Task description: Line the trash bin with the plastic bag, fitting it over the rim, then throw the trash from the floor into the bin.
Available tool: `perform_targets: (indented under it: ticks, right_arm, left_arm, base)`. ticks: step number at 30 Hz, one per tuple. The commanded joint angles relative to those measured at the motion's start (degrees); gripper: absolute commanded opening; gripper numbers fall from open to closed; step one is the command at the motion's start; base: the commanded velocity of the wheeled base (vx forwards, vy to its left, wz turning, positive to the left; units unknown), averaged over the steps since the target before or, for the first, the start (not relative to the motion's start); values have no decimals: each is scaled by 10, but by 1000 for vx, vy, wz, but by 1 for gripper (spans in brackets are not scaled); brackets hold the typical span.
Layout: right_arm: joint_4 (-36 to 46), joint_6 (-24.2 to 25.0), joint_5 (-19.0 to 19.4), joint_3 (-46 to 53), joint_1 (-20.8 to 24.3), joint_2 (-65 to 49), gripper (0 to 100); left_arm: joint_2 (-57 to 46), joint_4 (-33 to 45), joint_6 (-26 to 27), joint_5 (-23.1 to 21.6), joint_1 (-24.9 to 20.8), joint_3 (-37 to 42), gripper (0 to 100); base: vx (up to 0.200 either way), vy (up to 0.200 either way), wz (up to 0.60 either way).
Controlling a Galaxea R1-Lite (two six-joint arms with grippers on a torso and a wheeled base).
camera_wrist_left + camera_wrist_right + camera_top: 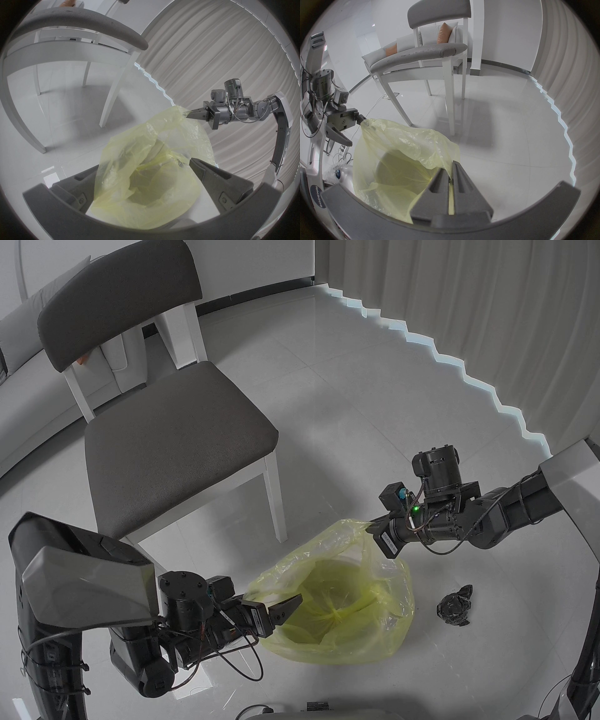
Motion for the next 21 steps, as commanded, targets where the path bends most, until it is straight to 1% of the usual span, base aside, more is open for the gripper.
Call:
perform_targets:
  ticks: [1,7,10,11,12,14,18,21]
  right_arm:
    - [3,-1,2,-33,-16,43,0]
    - [9,1,7,-44,-26,74,0]
    - [8,2,8,-30,-26,75,0]
    - [8,2,8,-30,-26,75,0]
    - [2,1,8,-11,-24,71,0]
    - [2,1,9,-11,-22,74,0]
    - [4,2,10,-38,-22,83,0]
    - [7,2,10,-58,-24,100,0]
  left_arm:
    - [28,-10,1,-3,13,-33,100]
    - [57,-10,1,-6,7,-51,100]
    - [51,-10,-1,-6,-15,-36,100]
    - [51,-10,-1,-6,-15,-36,100]
    - [43,-10,-1,-5,-25,-15,100]
    - [45,-10,-1,-5,-21,-15,100]
    - [42,-10,-1,-6,5,-23,100]
    - [47,-10,0,-6,20,-49,100]
  base:
    - [0,0,0]
    - [0,0,0]
    - [0,0,0]
    - [0,0,0]
    - [0,0,0]
    - [0,0,0]
    - [0,0,0]
    - [0,0,0]
